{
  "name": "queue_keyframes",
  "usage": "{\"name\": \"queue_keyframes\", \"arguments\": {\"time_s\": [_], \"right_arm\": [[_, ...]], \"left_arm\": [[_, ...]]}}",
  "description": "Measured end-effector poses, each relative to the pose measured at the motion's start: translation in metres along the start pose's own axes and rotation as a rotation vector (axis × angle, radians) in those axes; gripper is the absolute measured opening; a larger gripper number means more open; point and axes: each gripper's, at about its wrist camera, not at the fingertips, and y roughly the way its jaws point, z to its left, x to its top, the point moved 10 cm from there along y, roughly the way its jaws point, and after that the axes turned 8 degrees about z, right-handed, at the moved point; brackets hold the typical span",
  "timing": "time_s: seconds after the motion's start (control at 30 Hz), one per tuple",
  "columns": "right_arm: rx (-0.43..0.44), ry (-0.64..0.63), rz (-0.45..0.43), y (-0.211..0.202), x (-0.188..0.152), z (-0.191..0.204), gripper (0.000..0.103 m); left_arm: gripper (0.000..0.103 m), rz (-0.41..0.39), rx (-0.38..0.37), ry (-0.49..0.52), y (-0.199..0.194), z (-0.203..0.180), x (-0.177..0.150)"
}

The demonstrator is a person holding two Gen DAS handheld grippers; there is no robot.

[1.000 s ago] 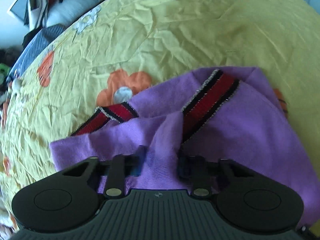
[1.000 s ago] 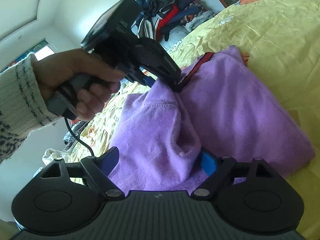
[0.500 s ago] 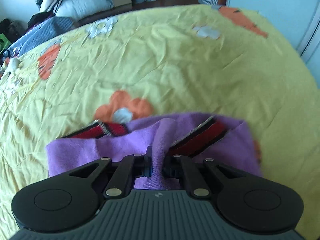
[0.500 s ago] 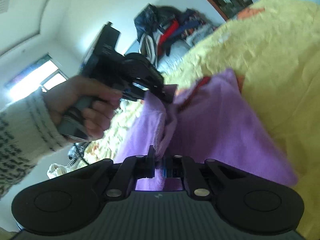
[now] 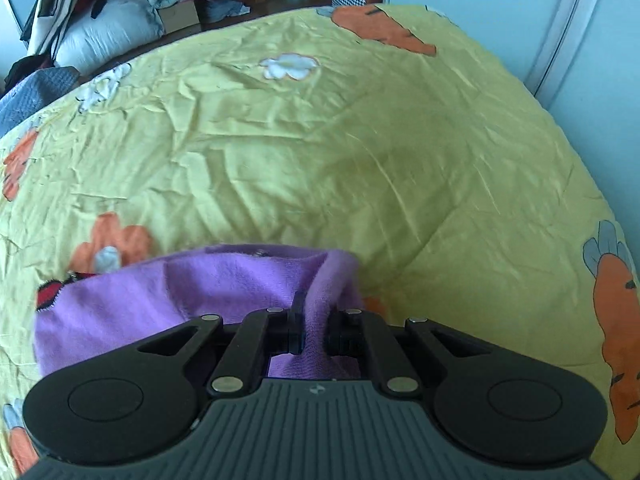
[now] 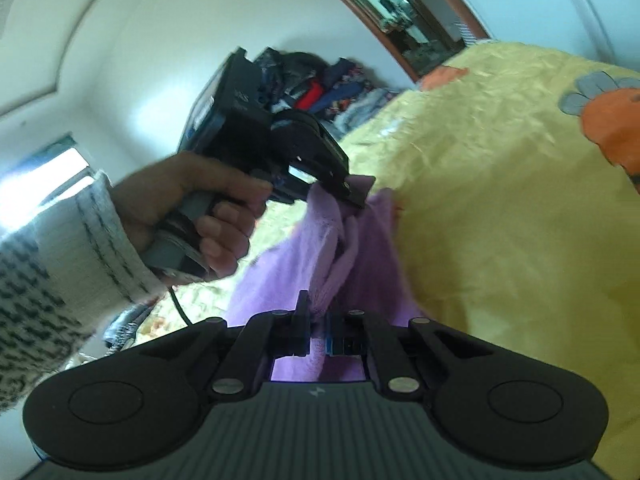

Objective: Fold small clothes
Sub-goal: 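Lay the folded side down and open both grippers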

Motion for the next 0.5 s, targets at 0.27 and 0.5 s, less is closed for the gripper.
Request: {"name": "queue_keyframes", "arguments": {"time_s": [0.27, 0.5], "right_arm": [[-0.067, 0.042, 0.082, 0.008, -0.020, -0.024, 0.008], [-0.009, 0.061, 0.115, 0.006, -0.014, -0.028, 0.043]], "left_arm": [[0.017, -0.031, -0.047, -0.055, 0.009, -0.004, 0.001], [0.080, -0.214, -0.145, -0.175, -0.077, 0.045, -0.037]]}}
